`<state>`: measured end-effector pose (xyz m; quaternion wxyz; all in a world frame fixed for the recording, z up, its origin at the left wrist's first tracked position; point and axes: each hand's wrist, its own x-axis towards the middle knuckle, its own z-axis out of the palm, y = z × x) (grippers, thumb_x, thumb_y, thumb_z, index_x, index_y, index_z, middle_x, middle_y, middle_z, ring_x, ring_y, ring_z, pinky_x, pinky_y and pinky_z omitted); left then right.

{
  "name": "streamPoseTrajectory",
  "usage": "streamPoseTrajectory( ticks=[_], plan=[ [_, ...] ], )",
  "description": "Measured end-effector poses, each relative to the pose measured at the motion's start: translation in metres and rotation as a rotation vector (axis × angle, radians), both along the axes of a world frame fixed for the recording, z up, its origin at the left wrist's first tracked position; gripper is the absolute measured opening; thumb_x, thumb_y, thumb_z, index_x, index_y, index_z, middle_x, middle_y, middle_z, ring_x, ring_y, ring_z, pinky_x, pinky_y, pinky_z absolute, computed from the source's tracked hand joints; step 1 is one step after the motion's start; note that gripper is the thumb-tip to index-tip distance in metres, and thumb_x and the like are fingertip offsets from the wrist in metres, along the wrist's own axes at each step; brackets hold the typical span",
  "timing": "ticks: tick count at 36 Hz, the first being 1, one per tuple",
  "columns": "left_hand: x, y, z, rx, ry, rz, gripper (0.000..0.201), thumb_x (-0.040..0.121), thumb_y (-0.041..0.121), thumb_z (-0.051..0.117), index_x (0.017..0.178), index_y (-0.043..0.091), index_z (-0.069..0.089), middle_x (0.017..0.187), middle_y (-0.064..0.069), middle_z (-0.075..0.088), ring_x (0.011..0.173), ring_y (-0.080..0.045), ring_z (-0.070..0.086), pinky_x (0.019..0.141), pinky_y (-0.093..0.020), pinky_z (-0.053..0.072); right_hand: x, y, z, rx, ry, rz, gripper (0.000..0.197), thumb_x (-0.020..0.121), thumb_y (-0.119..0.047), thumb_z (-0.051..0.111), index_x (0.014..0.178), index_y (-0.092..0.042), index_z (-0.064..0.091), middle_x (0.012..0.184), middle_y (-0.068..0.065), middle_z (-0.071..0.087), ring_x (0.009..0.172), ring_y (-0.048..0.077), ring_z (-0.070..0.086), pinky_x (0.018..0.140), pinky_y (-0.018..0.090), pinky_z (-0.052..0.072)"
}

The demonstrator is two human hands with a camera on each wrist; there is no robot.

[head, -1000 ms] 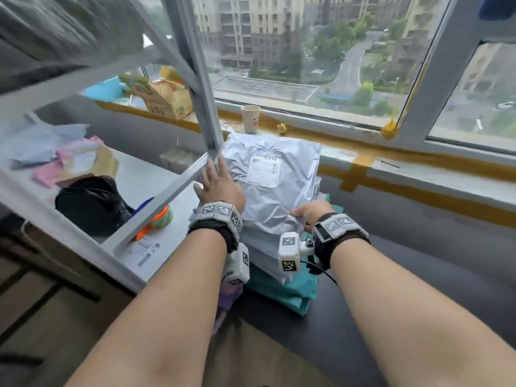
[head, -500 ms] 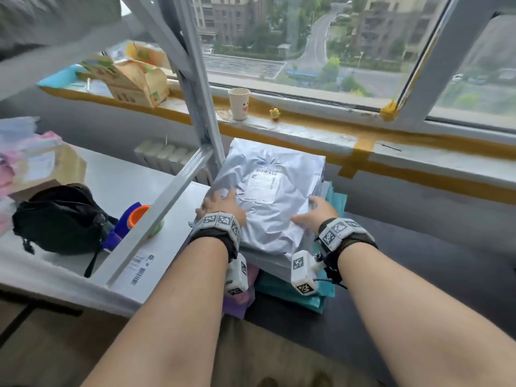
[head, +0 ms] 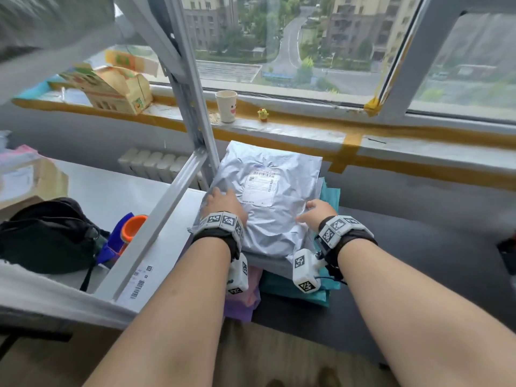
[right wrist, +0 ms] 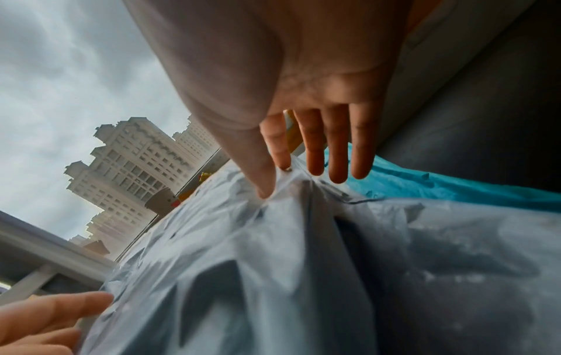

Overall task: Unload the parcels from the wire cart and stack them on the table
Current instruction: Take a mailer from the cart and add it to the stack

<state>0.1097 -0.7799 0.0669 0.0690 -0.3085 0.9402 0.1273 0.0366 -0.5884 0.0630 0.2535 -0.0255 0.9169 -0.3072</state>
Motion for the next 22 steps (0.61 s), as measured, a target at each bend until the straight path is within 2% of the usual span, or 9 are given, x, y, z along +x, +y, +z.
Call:
streamPoseTrajectory(
  ticks=[3, 6, 8, 11, 13, 17, 22],
  plan=[
    [-0.010, 0.011, 0.014, -0.051, 0.074, -0.061, 0.053, 0.087, 0.024, 0.054, 0.137, 0.018, 0.039, 0.145, -0.012, 0.033, 0.133, -0.032, 0.032, 0.108, -0.045, 0.032, -0.003, 0.009, 0.009, 0.015, 0.030, -0.018, 0.038, 0.090, -0.018, 0.063, 0.126, -0.006, 0.057, 0.130, 0.010, 0.058, 0.116, 0.025, 0.057, 0.091, 0.029, 0.045],
    [-0.020, 0.028, 0.025, -0.070, 0.130, -0.125, 0.052, 0.084, 0.011, 0.049, 0.135, 0.019, 0.043, 0.144, -0.012, 0.035, 0.133, -0.030, 0.032, 0.106, -0.042, 0.031, -0.005, 0.019, 0.015, 0.024, 0.044, -0.072, 0.039, 0.091, -0.019, 0.062, 0.126, -0.002, 0.058, 0.131, 0.012, 0.058, 0.116, 0.026, 0.058, 0.093, 0.029, 0.047],
    [-0.028, 0.040, 0.030, -0.084, 0.157, -0.172, 0.053, 0.083, 0.010, 0.048, 0.135, 0.020, 0.045, 0.142, -0.010, 0.038, 0.132, -0.029, 0.033, 0.105, -0.041, 0.031, -0.006, 0.029, 0.018, 0.017, 0.055, -0.123, 0.043, 0.091, -0.019, 0.062, 0.130, -0.001, 0.056, 0.133, 0.015, 0.057, 0.118, 0.028, 0.058, 0.099, 0.035, 0.047],
    [-0.039, 0.063, 0.036, -0.075, 0.194, -0.243, 0.053, 0.083, 0.010, 0.049, 0.134, 0.021, 0.046, 0.142, -0.008, 0.040, 0.132, -0.027, 0.034, 0.106, -0.041, 0.032, -0.004, 0.047, 0.020, 0.007, 0.073, -0.187, 0.039, 0.091, -0.019, 0.061, 0.126, 0.000, 0.058, 0.128, 0.015, 0.059, 0.113, 0.029, 0.060, 0.096, 0.040, 0.050],
    [-0.046, 0.081, 0.038, -0.065, 0.197, -0.302, 0.052, 0.084, 0.011, 0.049, 0.136, 0.020, 0.045, 0.142, -0.008, 0.039, 0.132, -0.027, 0.034, 0.106, -0.040, 0.032, -0.003, 0.062, 0.021, 0.004, 0.084, -0.224, 0.038, 0.091, -0.020, 0.061, 0.125, -0.003, 0.058, 0.128, 0.013, 0.060, 0.110, 0.029, 0.061, 0.094, 0.038, 0.051],
    [-0.059, 0.124, 0.040, -0.035, 0.198, -0.419, 0.052, 0.085, 0.013, 0.050, 0.136, 0.019, 0.044, 0.141, -0.009, 0.041, 0.130, -0.027, 0.037, 0.104, -0.039, 0.034, 0.001, 0.102, 0.023, 0.003, 0.098, -0.301, 0.046, 0.091, -0.020, 0.062, 0.134, -0.008, 0.053, 0.137, 0.008, 0.055, 0.120, 0.028, 0.055, 0.099, 0.033, 0.046],
    [-0.069, 0.190, 0.037, -0.020, 0.191, -0.588, 0.051, 0.087, 0.015, 0.050, 0.137, 0.019, 0.043, 0.141, -0.009, 0.041, 0.129, -0.027, 0.039, 0.105, -0.039, 0.036, 0.011, 0.169, 0.024, 0.020, 0.119, -0.440, 0.041, 0.089, -0.021, 0.063, 0.127, -0.007, 0.059, 0.133, 0.009, 0.058, 0.116, 0.028, 0.058, 0.093, 0.030, 0.045]
  ],
)
